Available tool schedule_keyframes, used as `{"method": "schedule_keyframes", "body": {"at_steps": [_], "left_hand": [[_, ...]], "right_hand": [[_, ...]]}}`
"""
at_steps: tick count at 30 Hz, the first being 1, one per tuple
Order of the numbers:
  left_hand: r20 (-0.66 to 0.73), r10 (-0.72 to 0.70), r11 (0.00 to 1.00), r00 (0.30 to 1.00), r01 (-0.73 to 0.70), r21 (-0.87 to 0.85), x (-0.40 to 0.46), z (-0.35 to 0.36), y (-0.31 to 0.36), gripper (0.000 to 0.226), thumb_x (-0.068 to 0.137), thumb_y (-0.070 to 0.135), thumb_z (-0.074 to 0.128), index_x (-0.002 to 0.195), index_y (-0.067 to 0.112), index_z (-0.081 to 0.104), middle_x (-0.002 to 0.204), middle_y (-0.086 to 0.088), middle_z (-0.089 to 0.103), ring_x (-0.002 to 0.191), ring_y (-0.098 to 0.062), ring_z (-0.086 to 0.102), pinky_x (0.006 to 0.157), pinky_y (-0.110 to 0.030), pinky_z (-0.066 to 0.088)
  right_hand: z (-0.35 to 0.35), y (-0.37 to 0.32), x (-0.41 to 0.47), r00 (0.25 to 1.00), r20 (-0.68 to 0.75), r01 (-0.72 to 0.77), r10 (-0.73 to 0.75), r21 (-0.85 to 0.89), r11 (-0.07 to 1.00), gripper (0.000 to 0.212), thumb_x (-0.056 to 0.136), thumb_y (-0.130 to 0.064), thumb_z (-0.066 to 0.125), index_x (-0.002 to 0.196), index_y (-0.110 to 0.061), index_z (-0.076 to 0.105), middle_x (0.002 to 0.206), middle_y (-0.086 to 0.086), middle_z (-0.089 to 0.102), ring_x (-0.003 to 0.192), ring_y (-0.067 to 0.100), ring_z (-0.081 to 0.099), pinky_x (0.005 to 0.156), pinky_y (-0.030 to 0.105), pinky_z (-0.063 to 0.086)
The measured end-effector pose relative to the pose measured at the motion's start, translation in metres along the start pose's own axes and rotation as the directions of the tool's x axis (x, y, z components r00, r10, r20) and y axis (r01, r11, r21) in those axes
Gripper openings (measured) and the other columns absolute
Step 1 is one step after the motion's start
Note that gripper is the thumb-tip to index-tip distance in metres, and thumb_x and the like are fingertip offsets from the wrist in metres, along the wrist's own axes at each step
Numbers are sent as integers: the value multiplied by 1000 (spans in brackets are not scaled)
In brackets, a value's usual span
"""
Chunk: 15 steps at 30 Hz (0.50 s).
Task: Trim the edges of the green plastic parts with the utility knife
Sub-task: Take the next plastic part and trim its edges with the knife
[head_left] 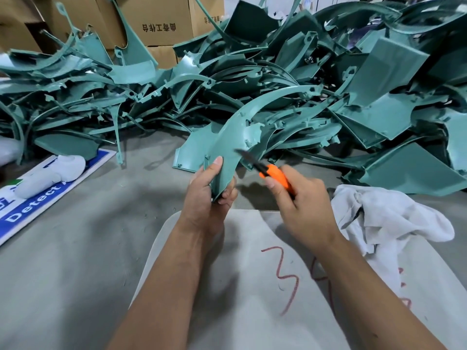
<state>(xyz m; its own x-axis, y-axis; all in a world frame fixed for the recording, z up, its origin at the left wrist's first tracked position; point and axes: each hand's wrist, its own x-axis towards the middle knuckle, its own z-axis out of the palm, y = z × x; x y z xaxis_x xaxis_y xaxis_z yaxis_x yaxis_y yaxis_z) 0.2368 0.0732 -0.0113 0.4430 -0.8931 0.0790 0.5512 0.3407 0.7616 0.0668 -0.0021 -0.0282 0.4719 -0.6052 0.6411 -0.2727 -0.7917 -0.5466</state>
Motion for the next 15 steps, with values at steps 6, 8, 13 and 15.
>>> {"method": "schedule_keyframes", "body": {"at_steps": [6, 8, 13, 15], "left_hand": [[-44, 45, 997, 998, -42, 59, -1, -3, -4, 11, 101, 16, 56, 110, 10, 57, 73, 2, 58, 45, -9, 42, 40, -18, 34], [-138, 75, 994, 988, -63, 88, -2, -2, -5, 26, 98, 18, 61, 123, 9, 59, 84, 1, 65, 54, -10, 54, 44, -20, 40], [-168, 101, 992, 981, -87, 87, -5, 2, -5, 40, 96, 16, 66, 135, 23, 61, 125, 0, 73, 97, -13, 74, 66, -24, 57], [-118, 100, 993, 988, -91, 72, -6, 5, -4, 41, 96, 14, 65, 136, 21, 60, 130, -3, 70, 108, -18, 72, 74, -26, 58]], "right_hand": [[-5, 6, 2, 973, -175, -150, 150, 12, 989, 37, 110, -40, 50, 81, -17, 51, 57, -4, 47, 47, 16, 44, 45, 38, 38], [-6, 7, 4, 931, -274, -231, 240, 63, 971, 34, 110, -37, 50, 79, -22, 49, 58, -5, 46, 47, 12, 41, 45, 25, 34], [-9, 0, 4, 948, -259, -150, 185, 152, 977, 19, 112, -25, 47, 93, -23, 49, 63, 3, 54, 49, 19, 50, 44, 33, 40], [-7, -3, 3, 978, -183, -70, 98, 154, 986, 15, 111, -21, 48, 97, -17, 53, 64, 5, 55, 49, 22, 50, 44, 35, 39]]}}
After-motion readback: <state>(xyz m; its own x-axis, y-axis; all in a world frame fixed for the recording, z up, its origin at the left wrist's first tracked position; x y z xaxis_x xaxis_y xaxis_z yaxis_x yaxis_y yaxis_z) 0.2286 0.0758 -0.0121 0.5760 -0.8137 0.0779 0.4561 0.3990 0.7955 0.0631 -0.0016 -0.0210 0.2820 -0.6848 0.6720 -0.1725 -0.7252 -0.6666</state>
